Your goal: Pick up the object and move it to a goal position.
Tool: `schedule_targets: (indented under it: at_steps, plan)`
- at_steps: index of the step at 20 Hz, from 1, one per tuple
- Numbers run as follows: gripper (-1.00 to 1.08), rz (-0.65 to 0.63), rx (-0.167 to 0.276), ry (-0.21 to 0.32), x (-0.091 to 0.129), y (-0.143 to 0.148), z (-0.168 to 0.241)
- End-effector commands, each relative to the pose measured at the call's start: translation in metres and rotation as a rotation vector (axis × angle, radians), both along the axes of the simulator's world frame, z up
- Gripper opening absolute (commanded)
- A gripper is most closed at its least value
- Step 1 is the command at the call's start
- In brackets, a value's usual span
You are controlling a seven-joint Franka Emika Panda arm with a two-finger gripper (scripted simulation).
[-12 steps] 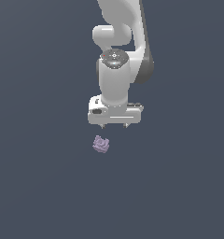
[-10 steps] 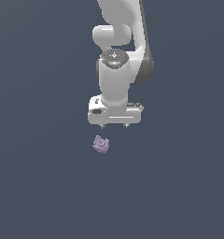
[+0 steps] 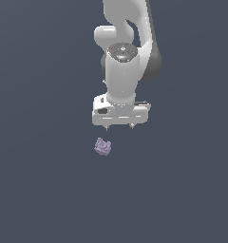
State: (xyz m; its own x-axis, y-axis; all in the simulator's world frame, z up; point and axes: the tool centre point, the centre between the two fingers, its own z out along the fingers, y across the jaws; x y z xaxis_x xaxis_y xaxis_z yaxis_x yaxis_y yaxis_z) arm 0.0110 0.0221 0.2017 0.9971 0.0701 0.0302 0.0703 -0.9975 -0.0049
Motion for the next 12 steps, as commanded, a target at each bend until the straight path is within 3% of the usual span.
schedule_targets:
  at_steps: [1,12]
  plan:
    - [1.0,0.002,-0.001,0.0,0.0,-0.0002,0.0]
    - [1.0,0.091,-0.007,0.003,0.0016,-0.0069,-0.0083]
